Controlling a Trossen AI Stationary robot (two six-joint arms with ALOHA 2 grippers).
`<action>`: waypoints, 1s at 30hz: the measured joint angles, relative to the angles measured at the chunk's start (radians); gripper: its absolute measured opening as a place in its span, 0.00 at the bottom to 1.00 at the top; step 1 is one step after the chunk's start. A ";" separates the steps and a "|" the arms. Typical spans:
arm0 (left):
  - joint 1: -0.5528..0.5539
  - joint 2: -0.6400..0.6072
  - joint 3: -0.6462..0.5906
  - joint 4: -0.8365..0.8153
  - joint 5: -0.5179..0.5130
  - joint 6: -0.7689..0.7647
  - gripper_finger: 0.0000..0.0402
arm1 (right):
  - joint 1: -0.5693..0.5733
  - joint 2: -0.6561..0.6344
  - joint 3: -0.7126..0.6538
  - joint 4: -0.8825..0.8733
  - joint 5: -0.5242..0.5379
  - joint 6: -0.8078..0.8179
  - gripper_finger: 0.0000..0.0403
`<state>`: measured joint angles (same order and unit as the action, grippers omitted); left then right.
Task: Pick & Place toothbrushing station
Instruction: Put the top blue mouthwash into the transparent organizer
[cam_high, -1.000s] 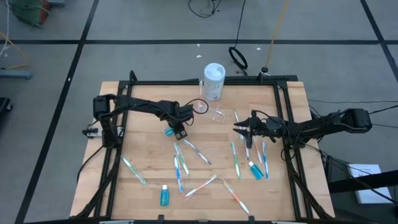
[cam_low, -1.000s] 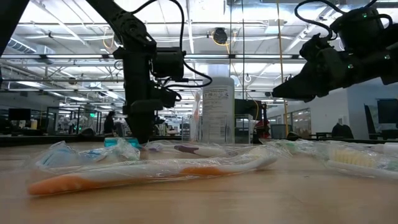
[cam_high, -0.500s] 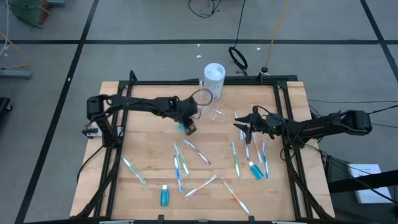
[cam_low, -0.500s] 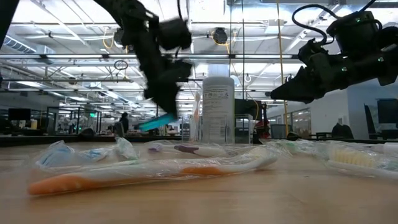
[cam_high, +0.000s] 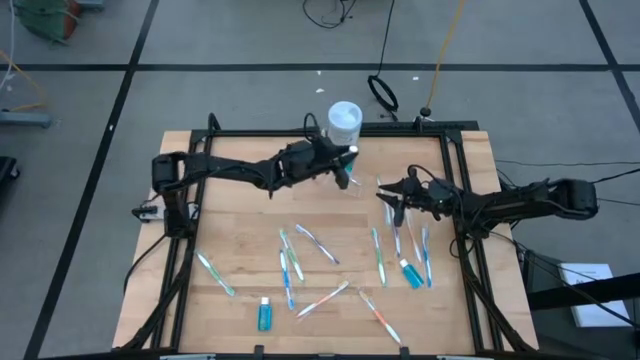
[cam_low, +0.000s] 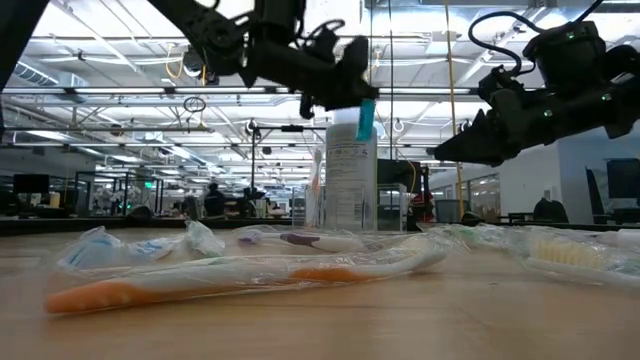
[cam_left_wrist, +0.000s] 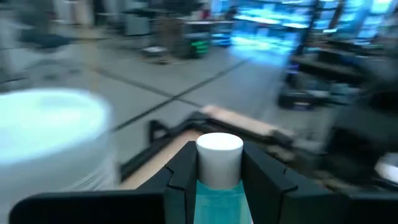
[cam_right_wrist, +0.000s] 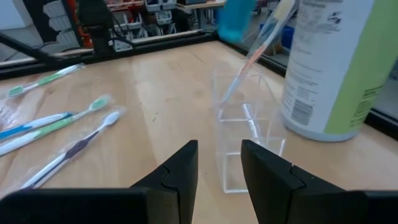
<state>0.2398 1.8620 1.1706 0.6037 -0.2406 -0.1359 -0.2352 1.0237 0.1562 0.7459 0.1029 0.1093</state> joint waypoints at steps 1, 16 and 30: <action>0.000 0.019 0.000 0.001 -0.054 0.000 0.24 | -0.005 0.000 0.000 0.003 0.000 0.000 0.28; -0.039 0.223 -0.002 -0.013 -0.260 -0.094 0.24 | -0.028 0.000 0.000 0.014 0.000 0.002 0.28; -0.042 0.226 0.000 -0.096 -0.261 -0.103 0.40 | -0.028 0.000 0.000 0.014 0.000 0.002 0.28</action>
<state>0.1982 2.0880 1.1706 0.5079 -0.5015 -0.2390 -0.2630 1.0237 0.1558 0.7597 0.1030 0.1116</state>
